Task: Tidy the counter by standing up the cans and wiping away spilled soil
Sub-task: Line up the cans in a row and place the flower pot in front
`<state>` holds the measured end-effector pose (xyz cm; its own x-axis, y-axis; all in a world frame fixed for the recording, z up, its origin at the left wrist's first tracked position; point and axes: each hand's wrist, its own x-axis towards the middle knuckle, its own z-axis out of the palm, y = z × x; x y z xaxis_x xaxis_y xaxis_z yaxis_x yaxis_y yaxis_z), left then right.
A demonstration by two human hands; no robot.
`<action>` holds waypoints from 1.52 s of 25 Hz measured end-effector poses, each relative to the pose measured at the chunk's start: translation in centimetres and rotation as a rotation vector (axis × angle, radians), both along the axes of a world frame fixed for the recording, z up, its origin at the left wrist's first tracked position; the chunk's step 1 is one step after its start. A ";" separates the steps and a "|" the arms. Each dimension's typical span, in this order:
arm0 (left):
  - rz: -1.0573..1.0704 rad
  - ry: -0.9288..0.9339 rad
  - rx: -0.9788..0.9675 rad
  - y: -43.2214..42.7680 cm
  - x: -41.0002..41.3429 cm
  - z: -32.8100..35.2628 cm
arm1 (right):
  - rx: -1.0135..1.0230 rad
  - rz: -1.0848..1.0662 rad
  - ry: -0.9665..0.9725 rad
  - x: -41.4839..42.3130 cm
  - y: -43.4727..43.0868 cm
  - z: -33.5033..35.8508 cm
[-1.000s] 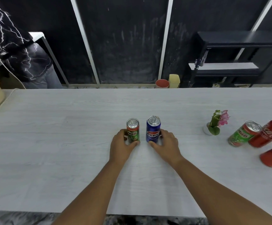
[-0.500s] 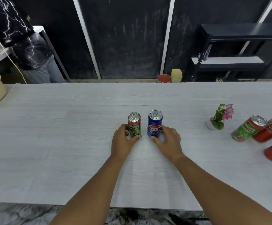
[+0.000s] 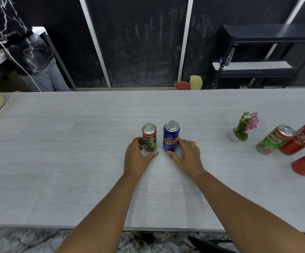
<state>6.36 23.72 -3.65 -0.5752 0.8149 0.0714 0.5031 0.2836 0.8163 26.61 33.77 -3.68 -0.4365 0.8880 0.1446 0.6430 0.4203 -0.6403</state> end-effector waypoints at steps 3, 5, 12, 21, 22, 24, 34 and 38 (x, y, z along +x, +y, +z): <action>0.056 0.081 -0.014 -2.4 1.2 -1.0 | -0.070 -0.037 0.042 1.1 -1.6 0.1; 0.022 0.255 0.000 -4.5 2.3 -1.7 | -0.072 -0.099 0.047 2.5 -3.4 -0.3; -0.435 0.518 0.148 -4.5 11.7 -2.3 | 0.027 -0.241 -0.043 9.7 -7.7 -0.7; -0.678 0.228 0.117 4.1 25.6 -0.9 | -0.055 -0.728 0.123 23.8 -5.1 1.1; -0.693 0.196 0.106 5.2 26.8 -0.7 | -0.077 -0.777 0.169 25.2 -4.7 1.2; -0.704 0.127 0.052 7.6 29.4 -0.2 | -0.136 -0.881 0.279 28.2 -3.8 1.2; -0.647 -0.075 -0.070 18.0 35.1 2.1 | -0.172 -1.035 0.313 33.8 3.8 1.4; -0.565 -0.155 -0.010 18.9 35.9 2.2 | -0.154 -1.082 0.287 33.6 4.3 1.0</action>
